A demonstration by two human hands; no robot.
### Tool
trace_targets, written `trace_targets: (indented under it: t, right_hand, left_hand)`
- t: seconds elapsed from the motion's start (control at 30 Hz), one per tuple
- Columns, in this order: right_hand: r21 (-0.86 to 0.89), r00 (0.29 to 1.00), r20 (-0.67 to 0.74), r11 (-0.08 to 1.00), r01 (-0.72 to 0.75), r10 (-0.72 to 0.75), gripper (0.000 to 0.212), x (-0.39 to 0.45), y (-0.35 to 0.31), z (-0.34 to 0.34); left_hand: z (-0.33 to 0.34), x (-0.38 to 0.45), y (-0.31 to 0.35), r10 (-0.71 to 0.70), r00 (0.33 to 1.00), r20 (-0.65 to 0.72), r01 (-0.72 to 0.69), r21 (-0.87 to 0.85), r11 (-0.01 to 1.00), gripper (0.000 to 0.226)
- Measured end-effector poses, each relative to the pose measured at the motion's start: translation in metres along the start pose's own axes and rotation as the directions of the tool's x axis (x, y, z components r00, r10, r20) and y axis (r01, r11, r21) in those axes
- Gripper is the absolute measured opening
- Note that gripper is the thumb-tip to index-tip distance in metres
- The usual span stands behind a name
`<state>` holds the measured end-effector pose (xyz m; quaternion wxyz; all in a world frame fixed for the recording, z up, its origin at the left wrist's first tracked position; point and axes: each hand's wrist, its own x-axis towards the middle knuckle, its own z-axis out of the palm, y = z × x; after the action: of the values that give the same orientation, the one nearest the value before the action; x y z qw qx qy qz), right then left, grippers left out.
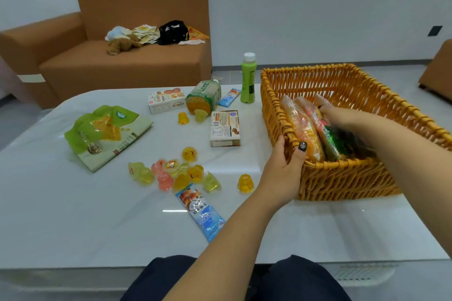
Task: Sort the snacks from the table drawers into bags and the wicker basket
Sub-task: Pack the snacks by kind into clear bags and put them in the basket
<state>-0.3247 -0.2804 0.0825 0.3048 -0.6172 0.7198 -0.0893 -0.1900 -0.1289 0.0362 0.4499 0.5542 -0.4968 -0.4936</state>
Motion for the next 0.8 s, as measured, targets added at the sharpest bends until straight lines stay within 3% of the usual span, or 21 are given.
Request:
trace_targets:
  t: [0.13, 0.2, 0.27, 0.33, 0.37, 0.43, 0.47, 0.5, 0.57, 0.67, 0.73, 0.8]
  right_hand:
    - [0.177, 0.978, -0.058, 0.967, -0.186, 0.198, 0.093, 0.011, 0.006, 0.013]
    - [0.179, 0.980, -0.068, 0.968, -0.174, 0.188, 0.090, 0.004, 0.005, 0.013]
    - [0.186, 0.967, -0.211, 0.977, -0.107, 0.146, 0.081, -0.012, -0.005, 0.012]
    - [0.217, 0.918, -0.397, 0.972, 0.089, 0.004, 0.066, -0.041, -0.022, 0.016]
    - [0.245, 0.858, -0.500, 0.932, 0.269, -0.116, 0.055, -0.063, -0.031, 0.021]
    - [0.320, 0.682, -0.658, 0.701, 0.638, -0.320, 0.031, -0.121, -0.047, 0.043]
    - [0.343, 0.602, -0.708, 0.564, 0.751, -0.371, 0.023, -0.150, -0.051, 0.061]
    - [0.374, 0.568, -0.726, 0.470, 0.799, -0.387, 0.020, -0.174, -0.054, 0.083]
    - [0.477, 0.637, -0.661, 0.433, 0.765, -0.396, 0.019, -0.191, -0.055, 0.135]
    - [0.569, 0.808, -0.425, 0.574, 0.589, -0.408, 0.021, -0.178, -0.068, 0.192]
    - [0.526, 0.824, -0.361, 0.634, 0.566, -0.437, 0.019, -0.158, -0.083, 0.205]
    - [0.459, 0.797, -0.349, 0.652, 0.604, -0.492, 0.018, -0.137, -0.095, 0.215]
  left_hand:
    - [-0.002, -0.004, 0.001, -0.019, 1.000, 0.005, 0.019, 0.003, 1.000, 0.066]
    - [-0.005, -0.006, 0.004, -0.018, 1.000, 0.007, 0.018, -0.003, 1.000, 0.061]
    - [-0.011, -0.013, 0.007, -0.020, 1.000, 0.002, 0.020, -0.049, 0.999, 0.058]
    - [-0.021, -0.022, 0.008, -0.022, 1.000, -0.014, 0.021, -0.093, 0.995, 0.058]
    - [-0.028, -0.026, 0.007, -0.019, 0.999, -0.039, 0.015, -0.096, 0.995, 0.058]
    - [-0.048, -0.031, 0.005, -0.009, 0.993, -0.118, -0.001, -0.091, 0.996, 0.057]
    - [-0.061, -0.031, 0.003, -0.004, 0.985, -0.172, -0.012, -0.087, 0.996, 0.056]
    - [-0.076, -0.033, 0.002, 0.003, 0.973, -0.232, -0.025, -0.093, 0.995, 0.055]
    - [-0.111, -0.035, -0.007, 0.009, 0.929, -0.369, -0.055, -0.116, 0.992, 0.052]
    - [-0.174, -0.038, -0.030, -0.056, 0.788, -0.613, -0.001, -0.091, 0.996, 0.045]
    - [-0.220, -0.033, -0.044, -0.112, 0.690, -0.715, 0.033, -0.123, 0.992, 0.043]
    - [-0.263, -0.031, -0.056, -0.098, 0.612, -0.784, 0.040, -0.092, 0.995, 0.044]
